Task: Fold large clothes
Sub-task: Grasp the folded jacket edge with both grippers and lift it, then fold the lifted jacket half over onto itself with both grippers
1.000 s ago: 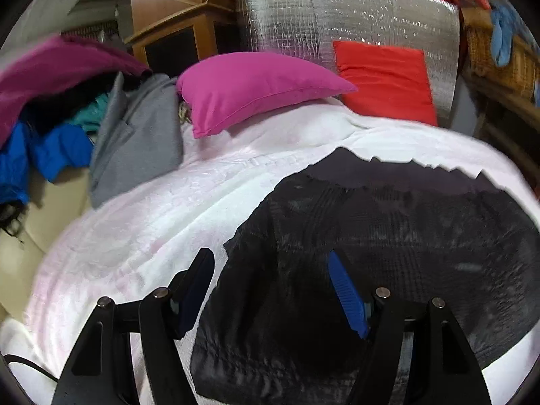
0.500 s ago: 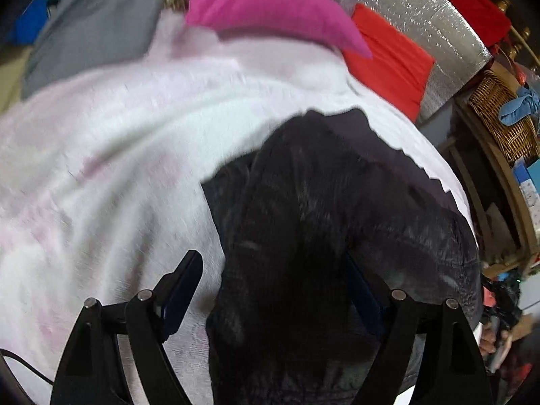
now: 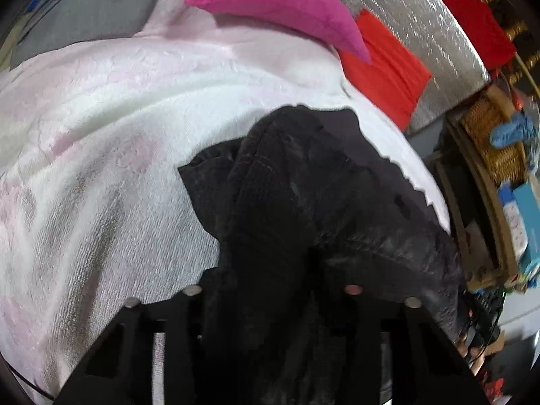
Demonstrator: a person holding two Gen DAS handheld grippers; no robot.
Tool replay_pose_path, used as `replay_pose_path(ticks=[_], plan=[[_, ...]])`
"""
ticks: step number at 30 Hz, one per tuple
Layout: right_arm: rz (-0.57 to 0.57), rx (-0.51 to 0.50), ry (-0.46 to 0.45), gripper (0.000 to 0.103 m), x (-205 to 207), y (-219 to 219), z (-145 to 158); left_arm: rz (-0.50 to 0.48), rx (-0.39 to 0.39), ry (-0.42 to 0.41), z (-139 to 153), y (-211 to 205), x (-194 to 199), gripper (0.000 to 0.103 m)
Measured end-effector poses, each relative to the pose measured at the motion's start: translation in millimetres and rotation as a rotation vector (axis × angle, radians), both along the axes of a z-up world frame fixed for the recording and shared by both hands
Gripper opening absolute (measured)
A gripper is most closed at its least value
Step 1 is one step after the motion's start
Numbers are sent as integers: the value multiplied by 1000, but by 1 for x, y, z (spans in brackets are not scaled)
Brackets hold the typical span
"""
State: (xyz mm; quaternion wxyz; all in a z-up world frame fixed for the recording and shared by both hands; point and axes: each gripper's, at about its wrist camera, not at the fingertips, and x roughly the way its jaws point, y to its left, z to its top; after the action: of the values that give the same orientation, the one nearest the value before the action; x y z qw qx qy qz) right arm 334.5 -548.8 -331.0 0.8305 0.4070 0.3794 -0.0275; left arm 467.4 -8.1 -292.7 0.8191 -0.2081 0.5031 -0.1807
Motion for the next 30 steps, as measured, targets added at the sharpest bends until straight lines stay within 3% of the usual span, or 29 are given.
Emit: replay_pose_path(ticks=[2, 5, 8, 11, 16, 20, 24, 30], plan=[[-17, -27, -38, 42, -3, 1, 12, 17, -6, -31, 7, 2, -2, 32], [-16, -134, -65, 42, -1, 13, 27, 34, 8, -50, 10, 1, -2, 32], [-17, -179, 18, 44, 8, 14, 10, 49, 45, 20, -7, 4, 3, 41], [-38, -88, 30, 52, 5, 2, 2, 72, 88, 30, -6, 5, 3, 57], [-86, -69, 31, 68, -13, -6, 26, 107, 116, 24, 12, 11, -10, 58], [-165, -86, -19, 78, -39, -12, 50, 186, 124, -78, 41, 28, -36, 63], [-196, -52, -73, 78, -69, -17, 64, 252, 229, -177, 58, 31, -66, 66], [-156, 25, -102, 78, -104, 5, 68, 201, 333, -215, 57, 17, -114, 69]])
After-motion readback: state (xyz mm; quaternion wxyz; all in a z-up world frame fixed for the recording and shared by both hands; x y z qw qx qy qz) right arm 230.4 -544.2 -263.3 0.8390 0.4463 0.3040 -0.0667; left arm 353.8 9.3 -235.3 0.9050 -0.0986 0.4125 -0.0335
